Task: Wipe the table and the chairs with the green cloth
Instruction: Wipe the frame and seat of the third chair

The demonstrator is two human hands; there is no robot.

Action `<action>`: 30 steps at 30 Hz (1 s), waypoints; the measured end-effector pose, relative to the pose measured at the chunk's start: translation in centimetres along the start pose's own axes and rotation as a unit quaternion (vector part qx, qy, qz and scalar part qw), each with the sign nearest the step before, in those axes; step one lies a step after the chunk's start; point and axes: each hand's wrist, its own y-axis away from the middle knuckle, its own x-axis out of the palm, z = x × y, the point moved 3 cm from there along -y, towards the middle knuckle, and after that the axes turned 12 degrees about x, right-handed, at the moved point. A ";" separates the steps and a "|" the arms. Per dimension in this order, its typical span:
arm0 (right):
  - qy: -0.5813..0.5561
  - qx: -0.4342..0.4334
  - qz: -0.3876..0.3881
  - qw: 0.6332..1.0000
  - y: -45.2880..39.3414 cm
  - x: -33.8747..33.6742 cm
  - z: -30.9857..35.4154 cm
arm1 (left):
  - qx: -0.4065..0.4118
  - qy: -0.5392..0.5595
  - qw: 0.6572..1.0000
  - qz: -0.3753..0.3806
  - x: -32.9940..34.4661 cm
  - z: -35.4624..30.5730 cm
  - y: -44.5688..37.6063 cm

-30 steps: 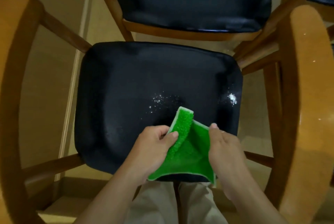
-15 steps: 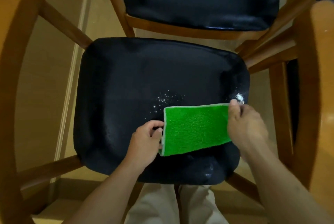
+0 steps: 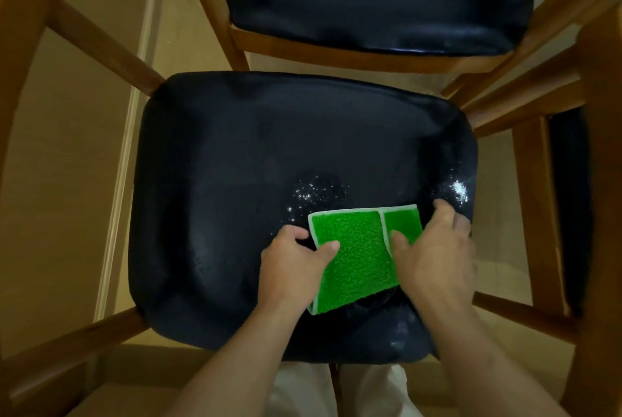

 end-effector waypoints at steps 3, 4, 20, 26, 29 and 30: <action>0.056 0.012 0.052 0.997 -1.6 0.0 0.0 | 0.038 -0.070 0.996 0.048 0.9 -1.3 -0.5; 0.063 0.004 0.055 0.996 -1.7 0.0 0.1 | 0.052 -0.087 0.993 0.057 1.0 -1.8 -0.5; -0.351 -0.241 -0.076 0.902 0.3 -13.2 2.3 | 0.400 0.067 0.913 -0.052 -8.5 -14.0 -0.3; 0.094 -0.199 0.152 0.963 0.2 -5.2 0.7 | 0.272 -0.269 0.914 0.136 -7.1 -3.4 -2.7; 0.069 -0.163 0.217 0.960 0.4 -2.7 0.7 | 0.198 -0.277 0.933 0.117 -8.8 -0.3 -2.7; 0.042 -0.203 0.166 0.964 0.4 -2.4 1.2 | 0.178 -0.297 0.935 0.081 -9.6 0.3 -2.8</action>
